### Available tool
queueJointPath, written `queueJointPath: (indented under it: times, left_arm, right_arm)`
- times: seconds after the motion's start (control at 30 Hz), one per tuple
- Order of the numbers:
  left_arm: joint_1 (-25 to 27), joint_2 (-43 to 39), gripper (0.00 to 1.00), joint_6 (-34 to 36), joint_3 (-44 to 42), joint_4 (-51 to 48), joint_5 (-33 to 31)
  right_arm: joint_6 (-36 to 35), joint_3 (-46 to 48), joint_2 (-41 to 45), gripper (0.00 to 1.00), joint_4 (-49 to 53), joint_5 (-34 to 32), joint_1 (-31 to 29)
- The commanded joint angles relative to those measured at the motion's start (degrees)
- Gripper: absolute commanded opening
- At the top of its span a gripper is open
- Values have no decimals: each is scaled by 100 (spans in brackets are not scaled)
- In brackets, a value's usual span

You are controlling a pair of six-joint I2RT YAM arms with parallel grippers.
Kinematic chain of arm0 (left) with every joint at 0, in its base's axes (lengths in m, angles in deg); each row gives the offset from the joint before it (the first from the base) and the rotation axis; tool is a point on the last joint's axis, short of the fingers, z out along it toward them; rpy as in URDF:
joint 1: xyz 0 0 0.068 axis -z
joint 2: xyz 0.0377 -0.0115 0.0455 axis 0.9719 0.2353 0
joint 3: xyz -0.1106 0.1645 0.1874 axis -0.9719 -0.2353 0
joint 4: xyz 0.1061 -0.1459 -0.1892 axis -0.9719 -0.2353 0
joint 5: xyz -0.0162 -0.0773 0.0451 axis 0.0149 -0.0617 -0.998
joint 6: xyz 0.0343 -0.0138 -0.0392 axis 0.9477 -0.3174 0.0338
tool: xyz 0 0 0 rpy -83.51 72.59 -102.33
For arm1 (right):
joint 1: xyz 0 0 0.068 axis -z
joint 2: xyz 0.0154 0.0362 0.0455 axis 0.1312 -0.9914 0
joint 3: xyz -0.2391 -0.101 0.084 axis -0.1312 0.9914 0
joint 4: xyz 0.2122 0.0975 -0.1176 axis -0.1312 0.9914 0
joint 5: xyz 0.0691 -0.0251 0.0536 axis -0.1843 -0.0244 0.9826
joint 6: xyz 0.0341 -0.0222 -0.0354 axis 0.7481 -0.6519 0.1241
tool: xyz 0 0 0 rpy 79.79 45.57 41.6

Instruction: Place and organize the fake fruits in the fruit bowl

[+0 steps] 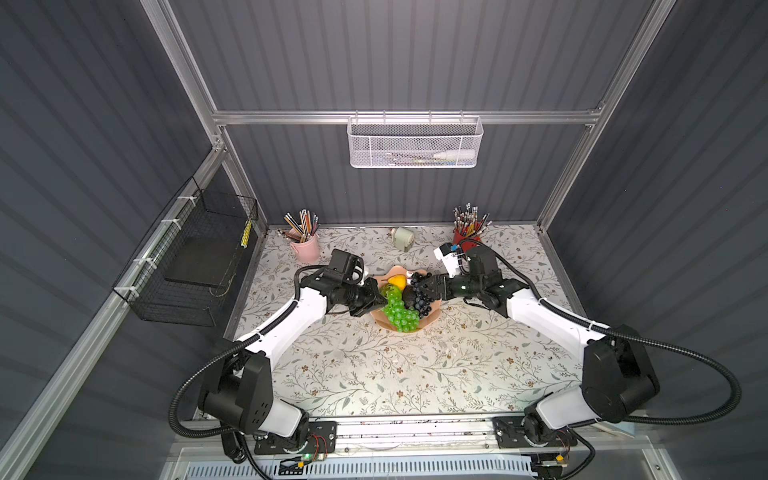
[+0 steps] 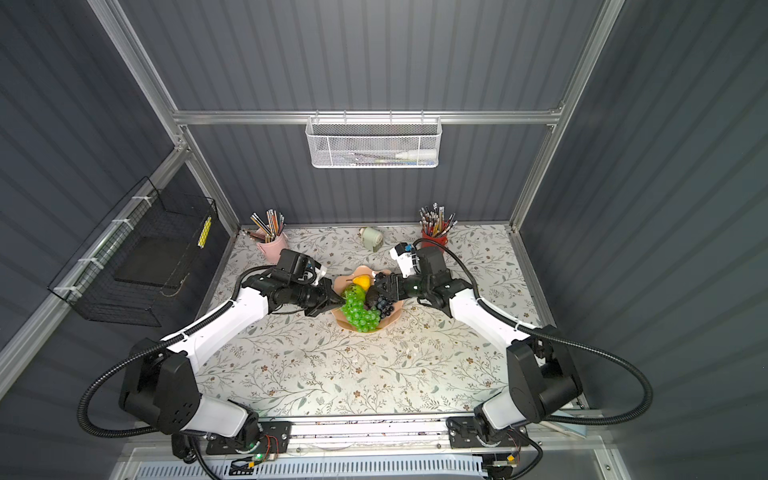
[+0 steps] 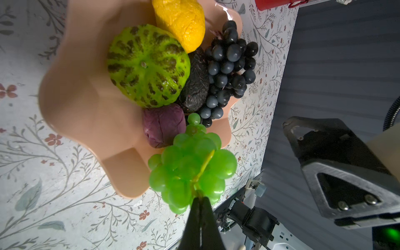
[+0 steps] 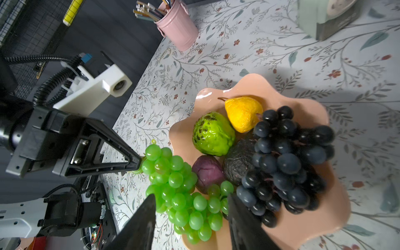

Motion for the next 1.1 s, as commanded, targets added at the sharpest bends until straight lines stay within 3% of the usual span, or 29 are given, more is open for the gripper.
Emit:
queueJointPath:
  times: [0.0,0.4,0.93,1.07]
  left_arm:
    - [-50,8,0,254,-123,-107,241]
    - [-330,436,0,613,-113,-115,-33]
    - [-684,1268,0,1079,315,-46,84]
    - [-693,1452,6,1104,413,13,133]
  right_arm:
    - [-197,-141,-168,54,264,173,-107]
    - [-447,-408,-533,54,524,169,-449]
    - [-503,-655,-1287,53,591,79,-890]
    - [-511,-690,-1375,53,584,-28,-906]
